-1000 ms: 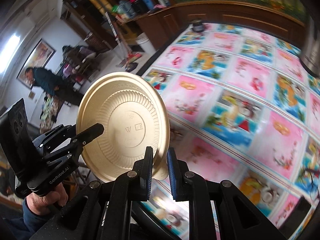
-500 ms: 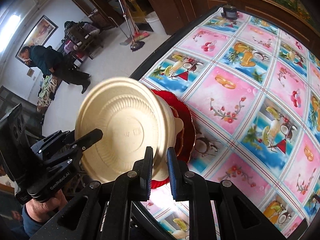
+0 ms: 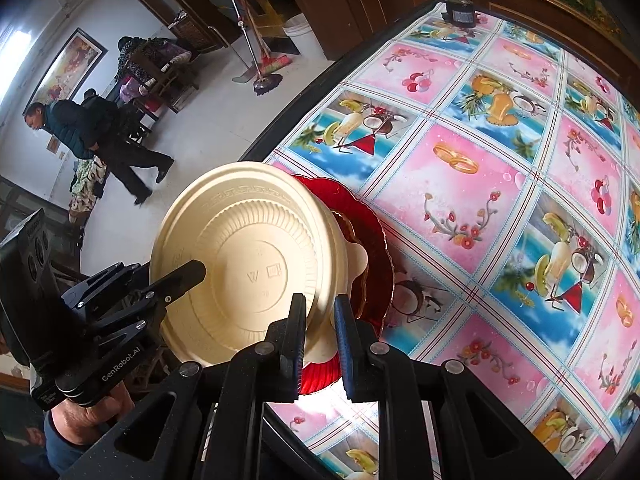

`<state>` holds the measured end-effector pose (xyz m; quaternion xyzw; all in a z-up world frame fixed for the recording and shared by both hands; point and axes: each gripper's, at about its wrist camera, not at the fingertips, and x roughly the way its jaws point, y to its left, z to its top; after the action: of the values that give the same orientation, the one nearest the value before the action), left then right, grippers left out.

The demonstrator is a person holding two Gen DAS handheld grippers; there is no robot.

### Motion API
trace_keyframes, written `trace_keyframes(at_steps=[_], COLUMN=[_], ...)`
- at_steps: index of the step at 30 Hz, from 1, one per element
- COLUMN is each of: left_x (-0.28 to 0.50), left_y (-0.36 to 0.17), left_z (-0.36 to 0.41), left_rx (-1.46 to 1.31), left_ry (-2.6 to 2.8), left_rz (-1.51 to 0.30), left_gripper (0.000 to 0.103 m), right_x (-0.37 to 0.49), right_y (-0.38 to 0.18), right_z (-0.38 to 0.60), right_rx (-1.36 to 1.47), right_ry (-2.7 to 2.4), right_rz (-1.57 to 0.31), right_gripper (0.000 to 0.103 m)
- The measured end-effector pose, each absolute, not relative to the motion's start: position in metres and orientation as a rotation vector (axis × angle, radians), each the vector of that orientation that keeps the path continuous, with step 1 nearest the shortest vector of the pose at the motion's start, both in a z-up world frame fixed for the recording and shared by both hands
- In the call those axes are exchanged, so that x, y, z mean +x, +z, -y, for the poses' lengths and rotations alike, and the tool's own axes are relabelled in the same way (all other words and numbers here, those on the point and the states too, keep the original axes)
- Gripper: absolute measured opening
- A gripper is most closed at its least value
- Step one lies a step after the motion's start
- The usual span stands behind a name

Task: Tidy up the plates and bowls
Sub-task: 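Lower the beige bowl onto the white bowl with both tools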

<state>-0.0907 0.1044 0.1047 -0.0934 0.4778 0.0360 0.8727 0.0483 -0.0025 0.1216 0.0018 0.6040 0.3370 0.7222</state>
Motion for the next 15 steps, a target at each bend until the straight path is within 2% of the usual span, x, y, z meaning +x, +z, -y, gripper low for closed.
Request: trace_keyframes(at_steps=[6, 8, 10, 15], left_x=[-0.090, -0.090, -0.091, -0.094], left_y=[0.104, 0.104, 0.105, 0.110], left_z=[-0.106, -0.105, -0.106, -0.107], left_rx=[-0.197, -0.196, -0.200, -0.207], left_ry=[0.073, 0.076, 0.084, 0.089], left_rz=[-0.999, -0.998, -0.997, -0.987], left_gripper=[0.027, 0.031, 0.044, 0.046], right_x=[0.051, 0.051, 0.052, 0.051], right_y=[0.121, 0.121, 0.123, 0.131], right_z=[0.004, 0.005, 0.007, 0.014], right_rx=[0.017, 0.023, 0.033, 0.047], right_ry=[0.746, 0.749, 0.754, 0.758], right_rz=[-1.343, -1.346, -1.343, -1.315], right_gripper=[0.017, 0.017, 0.017, 0.017])
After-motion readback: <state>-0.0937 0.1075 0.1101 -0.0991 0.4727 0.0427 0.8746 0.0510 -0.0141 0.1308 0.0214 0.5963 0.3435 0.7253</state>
